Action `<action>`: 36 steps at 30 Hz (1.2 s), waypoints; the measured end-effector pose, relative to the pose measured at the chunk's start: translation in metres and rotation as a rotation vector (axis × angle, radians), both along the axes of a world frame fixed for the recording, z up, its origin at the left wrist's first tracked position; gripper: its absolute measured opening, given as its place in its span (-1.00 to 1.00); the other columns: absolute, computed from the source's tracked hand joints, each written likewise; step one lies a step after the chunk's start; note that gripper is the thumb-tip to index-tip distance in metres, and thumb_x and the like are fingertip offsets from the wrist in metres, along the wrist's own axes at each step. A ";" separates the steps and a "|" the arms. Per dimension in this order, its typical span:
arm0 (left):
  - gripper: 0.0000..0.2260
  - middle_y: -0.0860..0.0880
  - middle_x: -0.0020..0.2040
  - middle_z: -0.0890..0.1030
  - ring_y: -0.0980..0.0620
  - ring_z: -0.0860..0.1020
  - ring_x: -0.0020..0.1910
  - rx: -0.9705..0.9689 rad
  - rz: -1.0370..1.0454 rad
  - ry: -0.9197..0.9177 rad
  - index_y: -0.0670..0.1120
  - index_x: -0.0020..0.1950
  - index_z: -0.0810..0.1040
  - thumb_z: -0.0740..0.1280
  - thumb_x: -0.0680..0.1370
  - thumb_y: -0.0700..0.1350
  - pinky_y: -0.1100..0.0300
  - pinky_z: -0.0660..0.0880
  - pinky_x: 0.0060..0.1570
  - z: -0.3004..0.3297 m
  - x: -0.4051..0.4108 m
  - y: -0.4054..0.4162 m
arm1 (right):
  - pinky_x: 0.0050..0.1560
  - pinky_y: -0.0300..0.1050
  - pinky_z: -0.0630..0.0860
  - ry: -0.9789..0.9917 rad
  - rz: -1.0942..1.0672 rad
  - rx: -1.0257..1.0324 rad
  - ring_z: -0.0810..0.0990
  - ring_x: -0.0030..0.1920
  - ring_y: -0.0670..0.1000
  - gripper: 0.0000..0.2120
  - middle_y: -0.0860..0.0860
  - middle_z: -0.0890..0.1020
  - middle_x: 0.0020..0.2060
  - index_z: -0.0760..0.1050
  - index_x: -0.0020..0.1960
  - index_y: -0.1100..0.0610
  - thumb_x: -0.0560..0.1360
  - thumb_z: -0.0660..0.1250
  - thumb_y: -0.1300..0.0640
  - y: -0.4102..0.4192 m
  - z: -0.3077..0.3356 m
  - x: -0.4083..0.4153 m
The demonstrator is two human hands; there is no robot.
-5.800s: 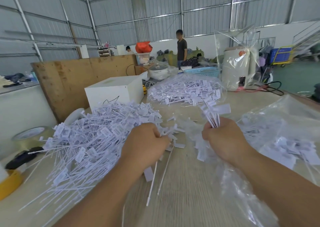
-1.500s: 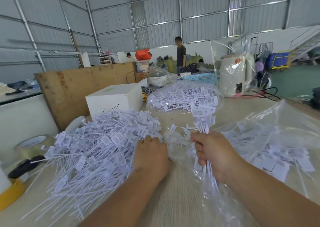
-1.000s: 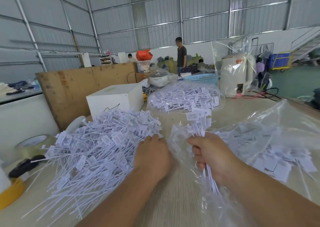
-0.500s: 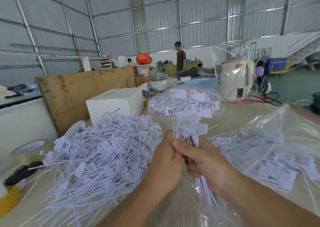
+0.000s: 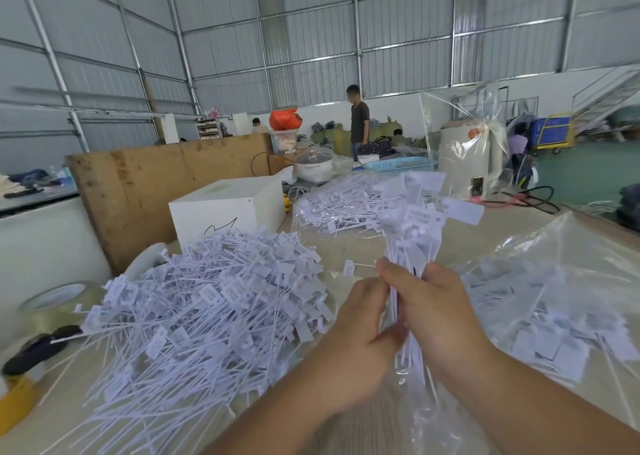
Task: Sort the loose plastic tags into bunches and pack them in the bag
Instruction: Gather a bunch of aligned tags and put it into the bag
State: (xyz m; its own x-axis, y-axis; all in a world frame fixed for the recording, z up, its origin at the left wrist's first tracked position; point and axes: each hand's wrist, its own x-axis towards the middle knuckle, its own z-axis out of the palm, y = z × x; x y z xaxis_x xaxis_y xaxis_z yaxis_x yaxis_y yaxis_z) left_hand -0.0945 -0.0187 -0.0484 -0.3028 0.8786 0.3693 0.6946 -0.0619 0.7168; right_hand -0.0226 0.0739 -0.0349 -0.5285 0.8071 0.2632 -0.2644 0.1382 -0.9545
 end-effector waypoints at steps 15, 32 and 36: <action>-0.58 0.07 0.00 0.67 0.02 0.62 -0.15 0.337 -0.133 -0.411 0.11 0.25 0.51 0.39 0.39 0.02 0.19 0.58 -0.24 0.025 -0.027 -0.023 | -0.35 -0.15 0.53 0.050 0.347 0.262 0.55 -0.36 -0.03 -0.76 0.00 0.60 -0.38 0.65 -0.13 -0.07 0.56 0.31 0.23 -0.026 -0.015 -0.003; -0.71 -0.03 -0.39 0.42 0.02 0.41 -0.33 -0.051 0.026 0.432 -0.12 -0.34 0.35 0.24 0.58 -0.12 0.04 0.44 -0.16 -0.007 -0.022 -0.008 | -0.44 -0.08 0.41 0.270 0.131 0.122 0.33 -0.52 0.01 -0.57 0.10 0.35 -0.52 0.32 -0.30 0.30 0.53 0.32 -0.02 -0.002 0.017 0.006; -0.81 0.02 -0.34 0.51 0.08 0.49 -0.30 -0.068 0.121 0.405 -0.03 -0.31 0.42 0.19 0.51 -0.08 0.08 0.48 -0.22 -0.006 -0.028 -0.011 | -0.36 -0.10 0.45 0.100 0.188 0.267 0.46 -0.49 0.00 -0.62 0.09 0.45 -0.52 0.42 -0.40 0.22 0.56 0.34 0.11 -0.007 0.003 0.000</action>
State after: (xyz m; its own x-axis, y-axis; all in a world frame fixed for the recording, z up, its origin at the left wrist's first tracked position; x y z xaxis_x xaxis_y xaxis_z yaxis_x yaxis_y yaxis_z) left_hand -0.1221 -0.0293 -0.0548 -0.2480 0.8721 0.4218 0.9202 0.0758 0.3841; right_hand -0.0228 0.0673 -0.0323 -0.6225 0.5934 0.5102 -0.3992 0.3200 -0.8592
